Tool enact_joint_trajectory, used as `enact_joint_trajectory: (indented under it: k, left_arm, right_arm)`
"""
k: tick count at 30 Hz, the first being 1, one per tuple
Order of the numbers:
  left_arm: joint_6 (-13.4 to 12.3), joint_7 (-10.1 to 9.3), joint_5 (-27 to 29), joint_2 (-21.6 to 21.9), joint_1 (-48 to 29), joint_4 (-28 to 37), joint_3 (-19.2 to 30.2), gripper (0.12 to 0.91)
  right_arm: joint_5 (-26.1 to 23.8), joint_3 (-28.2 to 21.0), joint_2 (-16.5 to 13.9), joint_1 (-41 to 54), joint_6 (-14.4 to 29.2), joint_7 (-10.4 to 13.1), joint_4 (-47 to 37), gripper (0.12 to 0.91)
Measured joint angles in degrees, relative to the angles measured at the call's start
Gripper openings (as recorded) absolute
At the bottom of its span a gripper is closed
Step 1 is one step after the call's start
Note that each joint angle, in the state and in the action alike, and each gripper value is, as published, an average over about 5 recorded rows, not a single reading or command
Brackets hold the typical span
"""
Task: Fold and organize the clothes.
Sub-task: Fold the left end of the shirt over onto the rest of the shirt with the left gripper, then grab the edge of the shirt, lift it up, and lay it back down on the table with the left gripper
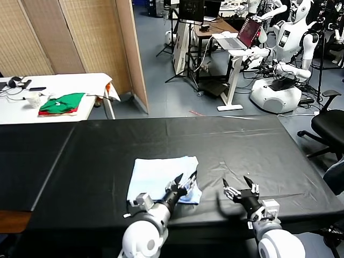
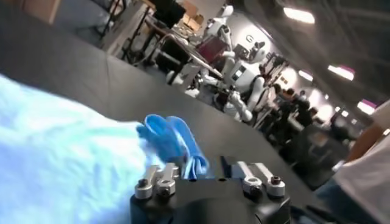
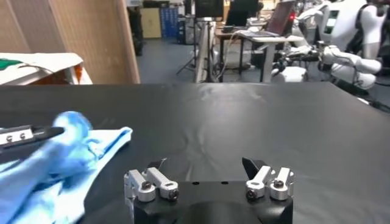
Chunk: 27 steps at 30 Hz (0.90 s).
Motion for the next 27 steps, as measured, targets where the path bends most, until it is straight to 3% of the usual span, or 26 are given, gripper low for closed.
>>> enact_joint_trajectory:
  k: [8, 16, 21, 27]
  left_arm:
    - [-1.4, 0.57, 8.1, 4.9, 1.6, -3.9, -7.2, 0.907]
    - [-3.8, 1.68, 14.5, 7.3, 5.2, -3.2, -14.4, 0.907]
    - [-4.2, 1.87, 14.8, 6.9, 6.2, -2.3, -17.3, 0.907]
    - [-4.4, 3.67, 13.6, 6.0, 5.8, -0.7, -18.6, 0.907]
  right_arm:
    - [-2.2, -8.3, -1.3, 6.8, 0.1, -0.8, -3.2, 0.907]
    - [-10.3, -15.6, -0.2, 11.5, 0.2, -2.2, -8.8, 0.907]
    - [-14.0, -16.2, -0.2, 11.0, -0.4, -0.4, -10.1, 0.907]
    - [-9.6, -14.3, 1.1, 9.7, 2.9, 0.8, -8.3, 0.907]
